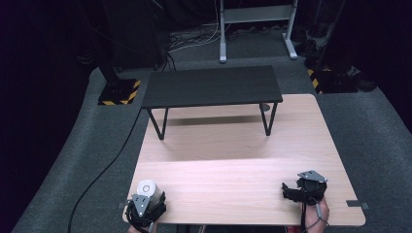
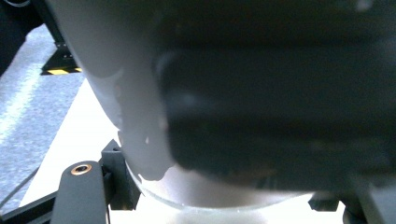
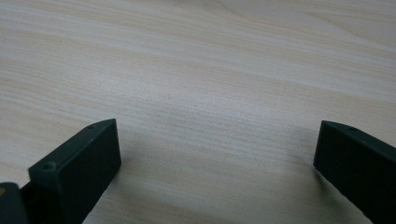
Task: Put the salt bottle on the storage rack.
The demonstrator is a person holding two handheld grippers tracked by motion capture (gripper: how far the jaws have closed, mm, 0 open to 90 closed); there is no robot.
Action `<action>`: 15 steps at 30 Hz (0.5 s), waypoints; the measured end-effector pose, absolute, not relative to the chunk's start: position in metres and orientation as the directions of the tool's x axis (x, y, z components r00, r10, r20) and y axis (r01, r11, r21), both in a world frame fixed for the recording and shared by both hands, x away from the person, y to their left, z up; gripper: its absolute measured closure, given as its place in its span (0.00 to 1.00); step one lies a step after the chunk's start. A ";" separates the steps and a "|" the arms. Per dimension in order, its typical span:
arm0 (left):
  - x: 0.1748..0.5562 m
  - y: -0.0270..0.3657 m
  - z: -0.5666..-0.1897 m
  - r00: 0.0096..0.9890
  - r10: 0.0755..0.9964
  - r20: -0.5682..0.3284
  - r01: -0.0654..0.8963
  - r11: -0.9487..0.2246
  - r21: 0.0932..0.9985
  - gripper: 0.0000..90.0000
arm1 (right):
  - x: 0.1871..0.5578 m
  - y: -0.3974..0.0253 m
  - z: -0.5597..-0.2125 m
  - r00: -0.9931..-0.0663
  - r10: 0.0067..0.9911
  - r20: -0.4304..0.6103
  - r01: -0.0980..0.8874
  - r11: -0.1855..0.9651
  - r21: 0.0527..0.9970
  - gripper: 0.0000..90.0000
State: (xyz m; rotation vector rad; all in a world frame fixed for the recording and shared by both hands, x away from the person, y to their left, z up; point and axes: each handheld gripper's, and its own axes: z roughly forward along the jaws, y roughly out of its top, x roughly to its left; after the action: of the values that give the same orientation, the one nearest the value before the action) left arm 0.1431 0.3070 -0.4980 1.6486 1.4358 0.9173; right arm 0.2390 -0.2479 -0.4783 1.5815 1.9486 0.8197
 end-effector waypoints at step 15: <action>0.154 0.295 -0.481 0.184 0.983 0.014 0.439 -0.095 0.893 0.33 | 0.239 -0.248 -0.478 -0.200 0.980 -0.002 0.683 0.141 0.717 0.00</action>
State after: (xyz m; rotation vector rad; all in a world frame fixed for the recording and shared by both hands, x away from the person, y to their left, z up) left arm 0.1540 0.2951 -0.4809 1.6629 1.3678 0.8598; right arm 0.2393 -0.2483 -0.4782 1.5881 1.9463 0.8204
